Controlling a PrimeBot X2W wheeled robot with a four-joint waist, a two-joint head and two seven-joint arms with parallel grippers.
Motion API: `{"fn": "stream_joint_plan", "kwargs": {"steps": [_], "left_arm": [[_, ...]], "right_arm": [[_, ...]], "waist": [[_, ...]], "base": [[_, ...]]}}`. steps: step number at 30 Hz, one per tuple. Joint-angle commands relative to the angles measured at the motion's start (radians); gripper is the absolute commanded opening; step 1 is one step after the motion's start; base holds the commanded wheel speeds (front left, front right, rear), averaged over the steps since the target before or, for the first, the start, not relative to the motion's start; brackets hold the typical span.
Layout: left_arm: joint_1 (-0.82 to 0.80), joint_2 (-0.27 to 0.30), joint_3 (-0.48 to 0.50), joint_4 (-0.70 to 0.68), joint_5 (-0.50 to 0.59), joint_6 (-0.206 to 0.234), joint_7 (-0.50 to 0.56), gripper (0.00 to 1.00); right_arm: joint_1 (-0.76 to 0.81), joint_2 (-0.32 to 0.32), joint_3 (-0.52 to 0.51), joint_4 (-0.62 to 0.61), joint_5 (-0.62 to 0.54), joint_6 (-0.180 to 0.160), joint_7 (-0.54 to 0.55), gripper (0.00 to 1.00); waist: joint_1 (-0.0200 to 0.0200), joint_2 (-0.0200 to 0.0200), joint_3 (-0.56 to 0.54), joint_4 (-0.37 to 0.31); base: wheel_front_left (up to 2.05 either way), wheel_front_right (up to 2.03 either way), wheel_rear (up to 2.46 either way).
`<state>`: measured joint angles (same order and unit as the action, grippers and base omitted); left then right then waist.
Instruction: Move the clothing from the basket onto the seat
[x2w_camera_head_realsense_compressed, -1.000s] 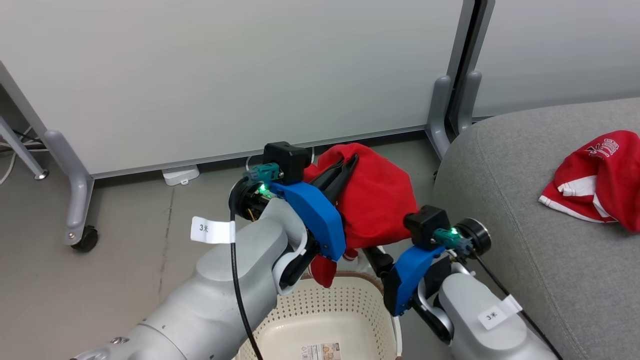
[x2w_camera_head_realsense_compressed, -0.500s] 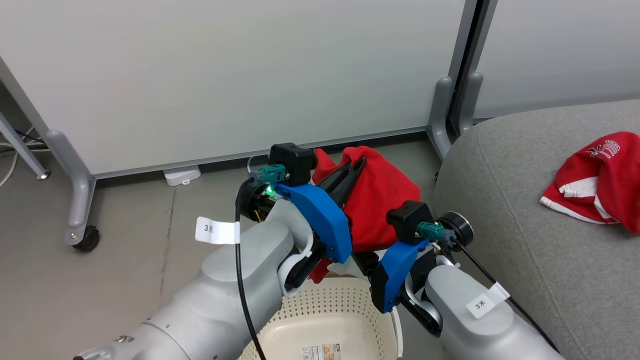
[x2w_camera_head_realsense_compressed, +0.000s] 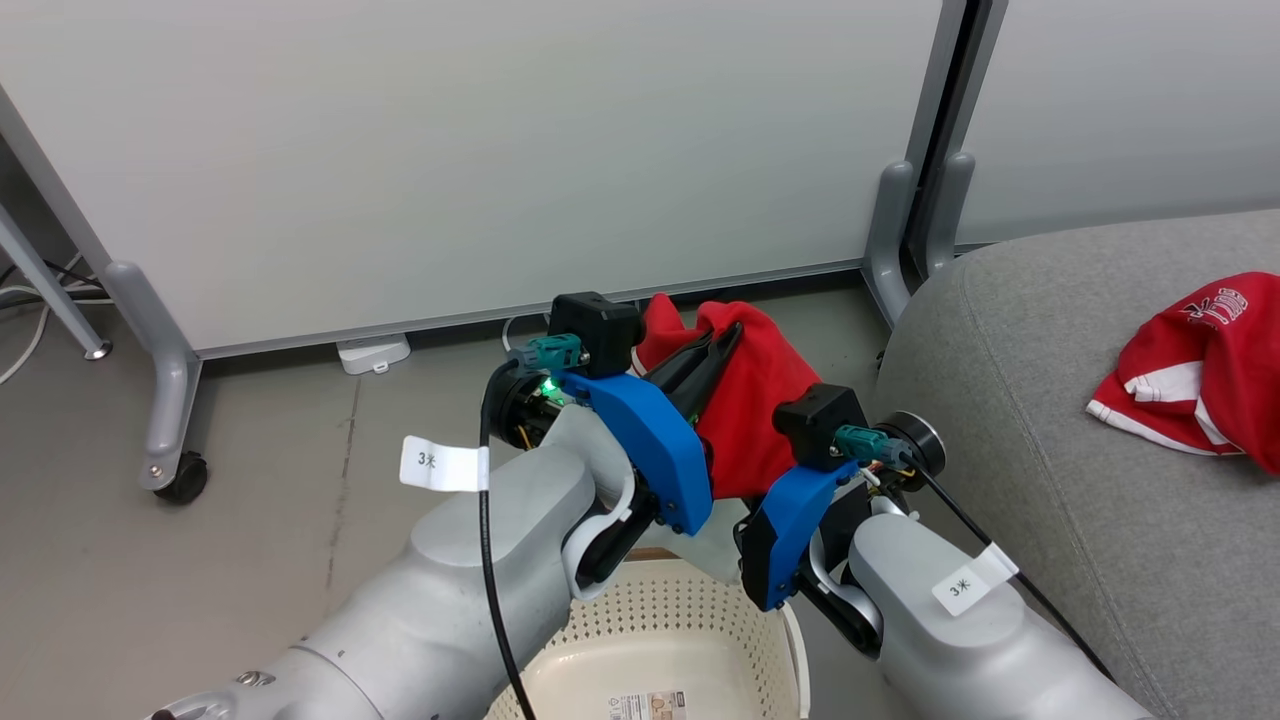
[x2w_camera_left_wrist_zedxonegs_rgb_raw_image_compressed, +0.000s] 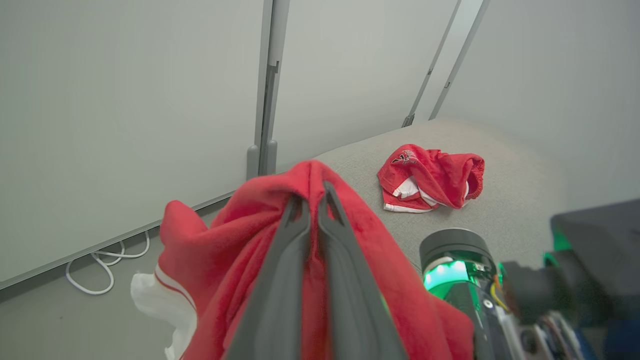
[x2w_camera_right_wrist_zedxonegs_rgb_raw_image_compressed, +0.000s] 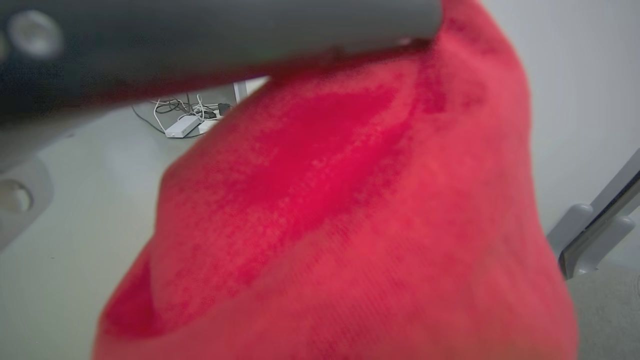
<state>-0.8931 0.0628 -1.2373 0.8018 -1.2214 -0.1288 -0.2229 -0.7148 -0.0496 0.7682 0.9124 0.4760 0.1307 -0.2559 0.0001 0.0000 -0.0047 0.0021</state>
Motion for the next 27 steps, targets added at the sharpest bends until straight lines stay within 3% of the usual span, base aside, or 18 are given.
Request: {"fn": "stream_joint_plan", "kwargs": {"steps": [1,27], "left_arm": [[-0.010,0.005,0.000,0.000,-0.004,-0.002,-0.008,0.00],[-0.023,0.015,-0.019,0.019,-0.024,-0.002,-0.024,0.00]], "right_arm": [[-0.022,-0.001,0.005,0.003,0.002,0.000,-0.006,0.00],[-0.003,-0.001,-0.005,-0.011,-0.028,0.000,-0.011,0.00]], "waist": [[-0.0001,0.0000,0.000,-0.002],[-0.0001,0.0000,-0.002,-0.017]], "base": [[0.00,0.00,0.00],[0.00,0.00,0.00]]}}
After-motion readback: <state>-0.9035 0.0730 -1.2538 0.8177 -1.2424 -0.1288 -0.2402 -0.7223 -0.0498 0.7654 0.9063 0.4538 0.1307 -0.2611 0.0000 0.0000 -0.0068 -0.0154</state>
